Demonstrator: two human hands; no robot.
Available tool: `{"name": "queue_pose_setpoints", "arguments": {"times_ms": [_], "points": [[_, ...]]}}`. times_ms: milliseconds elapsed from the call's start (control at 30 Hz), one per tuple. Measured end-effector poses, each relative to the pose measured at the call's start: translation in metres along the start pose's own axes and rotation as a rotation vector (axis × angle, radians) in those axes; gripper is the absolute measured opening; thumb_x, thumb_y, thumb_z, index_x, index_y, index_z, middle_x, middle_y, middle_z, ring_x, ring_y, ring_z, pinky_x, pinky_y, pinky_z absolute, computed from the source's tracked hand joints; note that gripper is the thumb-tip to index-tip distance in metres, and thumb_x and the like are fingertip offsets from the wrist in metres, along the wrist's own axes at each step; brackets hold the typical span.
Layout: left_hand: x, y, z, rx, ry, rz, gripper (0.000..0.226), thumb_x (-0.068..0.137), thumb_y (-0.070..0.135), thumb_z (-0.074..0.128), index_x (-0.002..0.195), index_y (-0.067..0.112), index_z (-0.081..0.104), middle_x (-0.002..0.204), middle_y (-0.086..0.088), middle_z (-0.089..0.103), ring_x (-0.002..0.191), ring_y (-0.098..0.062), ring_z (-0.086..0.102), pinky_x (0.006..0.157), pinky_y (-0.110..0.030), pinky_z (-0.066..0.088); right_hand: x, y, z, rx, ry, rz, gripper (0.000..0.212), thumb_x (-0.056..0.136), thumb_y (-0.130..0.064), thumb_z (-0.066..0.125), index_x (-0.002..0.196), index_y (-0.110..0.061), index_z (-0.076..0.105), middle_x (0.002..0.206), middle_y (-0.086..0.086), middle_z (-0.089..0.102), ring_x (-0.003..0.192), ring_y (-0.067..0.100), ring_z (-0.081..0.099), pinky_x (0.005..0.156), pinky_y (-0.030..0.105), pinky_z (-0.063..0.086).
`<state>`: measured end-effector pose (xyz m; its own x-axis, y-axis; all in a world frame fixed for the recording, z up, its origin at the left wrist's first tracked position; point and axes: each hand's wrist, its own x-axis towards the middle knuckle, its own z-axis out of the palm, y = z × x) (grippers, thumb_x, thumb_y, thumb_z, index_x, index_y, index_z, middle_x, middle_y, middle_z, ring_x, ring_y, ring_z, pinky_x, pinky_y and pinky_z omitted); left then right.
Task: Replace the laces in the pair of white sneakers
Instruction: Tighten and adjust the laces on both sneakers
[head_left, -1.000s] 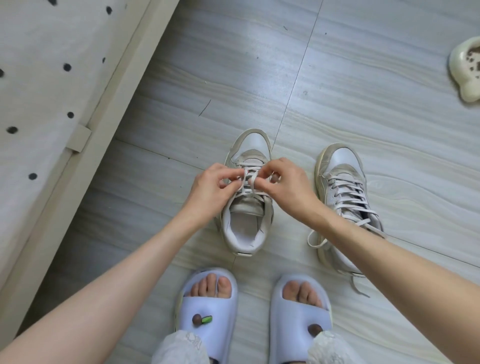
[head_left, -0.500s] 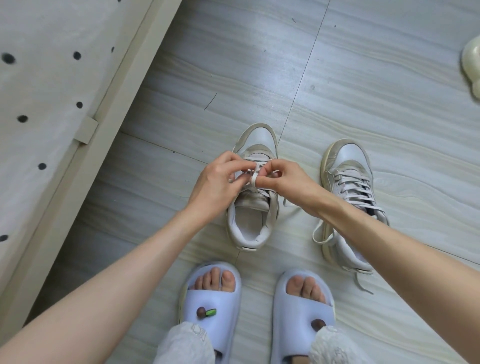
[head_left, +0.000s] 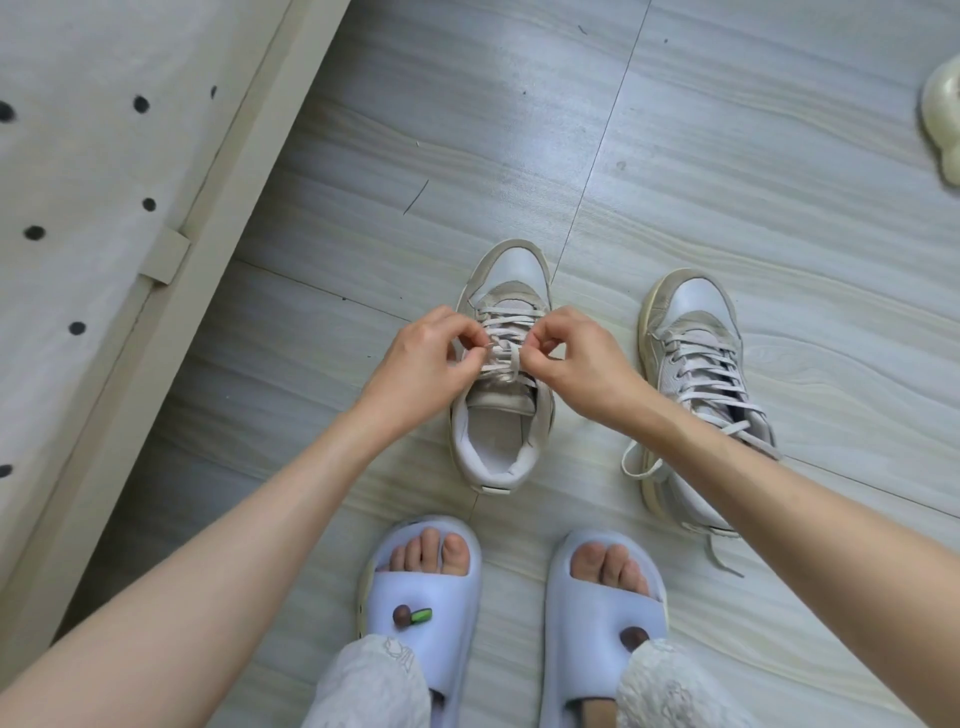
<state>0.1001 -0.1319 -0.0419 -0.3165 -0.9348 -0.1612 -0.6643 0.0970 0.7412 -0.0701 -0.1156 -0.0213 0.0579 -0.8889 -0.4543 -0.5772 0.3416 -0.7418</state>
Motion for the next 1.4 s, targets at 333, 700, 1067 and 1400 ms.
{"name": "queue_pose_setpoints", "arguments": {"times_ms": [333, 700, 1067, 1400], "points": [[-0.016, -0.019, -0.026, 0.036, 0.039, -0.218, 0.015, 0.071, -0.001, 0.065, 0.068, 0.014, 0.062, 0.06, 0.015, 0.049, 0.056, 0.007, 0.05, 0.057, -0.005, 0.034, -0.024, 0.035, -0.016, -0.359, 0.082, -0.1, 0.007, 0.084, -0.009, 0.055, 0.078, -0.011, 0.052, 0.088, 0.004, 0.049, 0.076, 0.022, 0.052, 0.073, 0.03, 0.04], [-0.014, -0.004, -0.026, -0.595, 0.026, -0.395, 0.024, 0.085, -0.005, 0.056, 0.074, 0.016, 0.053, 0.072, 0.01, 0.071, 0.07, -0.004, 0.062, 0.067, -0.017, 0.047, -0.022, 0.021, -0.016, -0.037, 0.198, -0.025, 0.009, 0.086, -0.011, 0.058, 0.078, -0.013, 0.055, 0.077, -0.003, 0.058, 0.072, 0.009, 0.051, 0.069, 0.015, 0.04], [-0.011, -0.013, -0.038, -0.362, -0.049, -0.359, 0.026, 0.089, -0.002, 0.053, 0.076, 0.02, 0.053, 0.065, 0.002, 0.05, 0.049, 0.002, 0.046, 0.054, -0.008, 0.037, -0.021, 0.026, -0.028, 0.123, -0.014, 0.099, 0.022, 0.09, -0.009, 0.053, 0.072, -0.021, 0.049, 0.064, -0.004, 0.052, 0.06, 0.013, 0.044, 0.065, 0.026, 0.039], [-0.012, -0.006, -0.039, -0.489, -0.082, -0.43, 0.018, 0.092, 0.004, 0.051, 0.082, 0.013, 0.063, 0.066, 0.009, 0.063, 0.056, 0.002, 0.051, 0.058, -0.012, 0.039, -0.021, 0.03, -0.033, -0.051, -0.077, 0.056, 0.007, 0.089, -0.024, 0.062, 0.085, -0.019, 0.065, 0.068, -0.007, 0.055, 0.061, 0.005, 0.045, 0.062, 0.022, 0.037]]}}
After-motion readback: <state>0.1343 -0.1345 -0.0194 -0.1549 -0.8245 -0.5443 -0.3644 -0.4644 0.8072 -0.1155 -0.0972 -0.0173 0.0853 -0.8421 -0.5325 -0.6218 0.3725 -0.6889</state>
